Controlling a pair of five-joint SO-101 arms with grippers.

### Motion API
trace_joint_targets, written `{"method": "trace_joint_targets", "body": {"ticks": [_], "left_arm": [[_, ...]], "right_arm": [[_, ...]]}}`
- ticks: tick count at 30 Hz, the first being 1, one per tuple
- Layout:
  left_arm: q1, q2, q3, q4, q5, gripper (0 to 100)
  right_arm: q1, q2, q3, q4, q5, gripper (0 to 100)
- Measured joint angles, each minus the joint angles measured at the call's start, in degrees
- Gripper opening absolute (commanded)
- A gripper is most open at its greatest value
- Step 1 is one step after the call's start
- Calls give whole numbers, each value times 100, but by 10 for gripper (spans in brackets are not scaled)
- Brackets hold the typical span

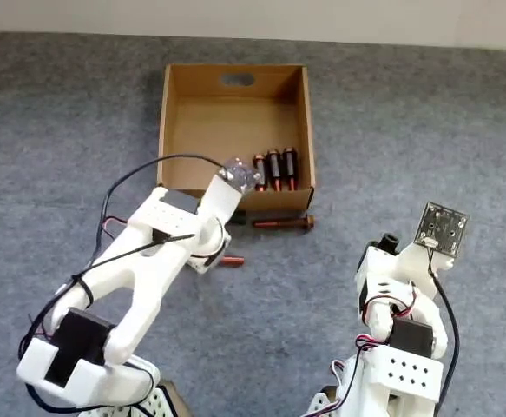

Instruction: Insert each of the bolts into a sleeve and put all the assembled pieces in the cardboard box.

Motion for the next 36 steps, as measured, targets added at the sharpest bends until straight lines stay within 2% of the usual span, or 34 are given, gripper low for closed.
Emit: {"method": "trace_joint_targets", "body": {"ticks": [5,10,15,21,25,29,36], "left_arm": [[0,0,18,-202,774,115],[0,0,18,-237,1169,115],[26,-422,105,-237,1266,115],[18,-1723,905,-237,1257,115],[26,-2101,1169,-211,1073,115],[26,-1873,1037,158,809,115],[26,-369,62,862,818,115]], "right_arm": [[0,0,0,0,0,5],[0,0,0,0,0,5],[0,0,0,0,0,5],[0,0,0,0,0,5],[0,0,0,0,0,5],[0,0,0,0,0,5],[0,0,0,0,0,5]]}}
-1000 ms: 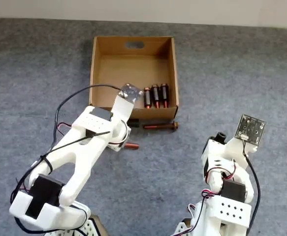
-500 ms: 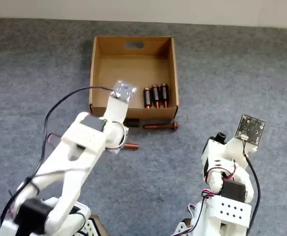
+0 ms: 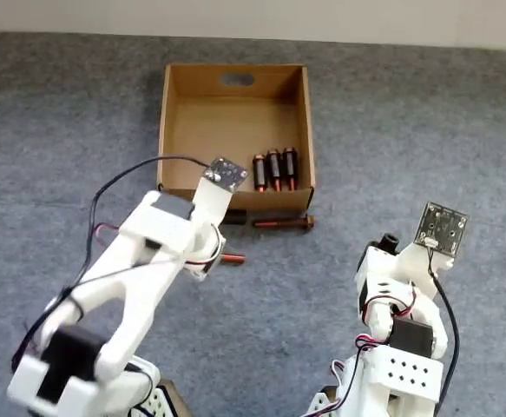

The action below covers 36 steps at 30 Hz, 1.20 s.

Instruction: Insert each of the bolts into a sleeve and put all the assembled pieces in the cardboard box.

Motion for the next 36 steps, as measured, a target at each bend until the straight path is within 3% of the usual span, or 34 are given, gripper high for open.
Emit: {"method": "trace_joint_targets", "body": {"ticks": [7,23,36], "left_arm": [[0,510,-308,88,141,115],[-18,563,-308,-870,607,115],[141,422,-308,-756,642,115]], "right_arm": [[0,0,0,0,0,5],[0,0,0,0,0,5],[0,0,0,0,0,5]]}}
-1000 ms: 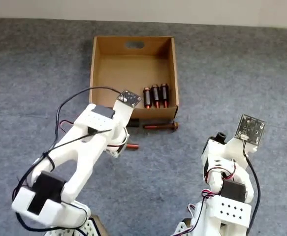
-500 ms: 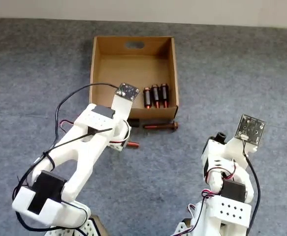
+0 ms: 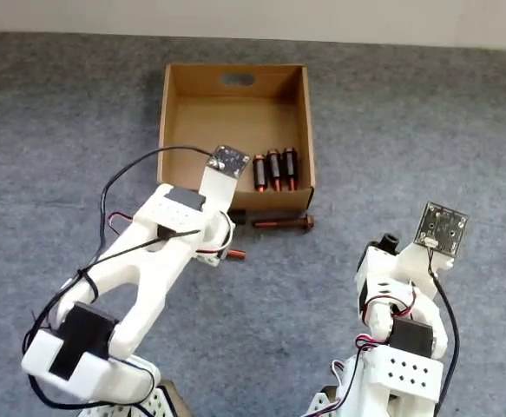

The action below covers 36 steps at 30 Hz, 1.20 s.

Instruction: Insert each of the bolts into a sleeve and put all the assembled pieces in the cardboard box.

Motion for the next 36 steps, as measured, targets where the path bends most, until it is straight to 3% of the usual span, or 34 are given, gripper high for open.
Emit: {"method": "trace_joint_targets", "body": {"ticks": [3,9,18,23,29,36], "left_arm": [[167,-413,0,141,510,115],[176,-782,167,123,2637,115],[79,-818,1266,-1327,4299,120],[-53,-826,1284,-1538,4862,124],[-88,-826,1284,-1538,5090,304],[-105,-826,1327,-1538,5407,205]], "right_arm": [[0,0,0,0,0,5],[0,0,0,0,0,5],[0,0,0,0,0,5],[0,0,0,0,0,5],[0,0,0,0,0,5],[0,0,0,0,0,5]]}}
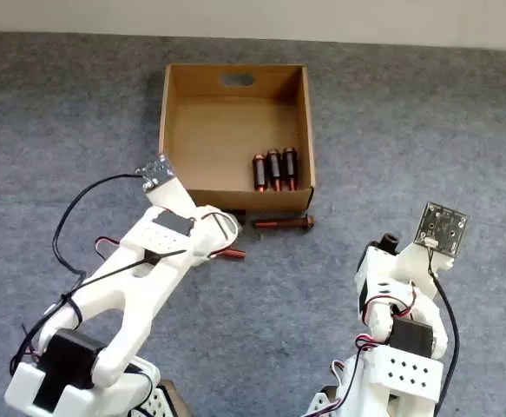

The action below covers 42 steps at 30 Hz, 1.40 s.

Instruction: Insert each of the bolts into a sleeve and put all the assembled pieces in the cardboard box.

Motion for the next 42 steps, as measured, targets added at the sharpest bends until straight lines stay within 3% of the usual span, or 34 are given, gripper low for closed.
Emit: {"method": "trace_joint_targets", "body": {"ticks": [23,32,42], "left_arm": [[-26,-53,79,0,264,259],[-26,-53,-738,1521,290,259],[-26,949,-1310,1776,352,259]], "right_arm": [[0,0,0,0,0,5],[0,0,0,-9,0,5],[0,0,35,-114,0,5]]}}
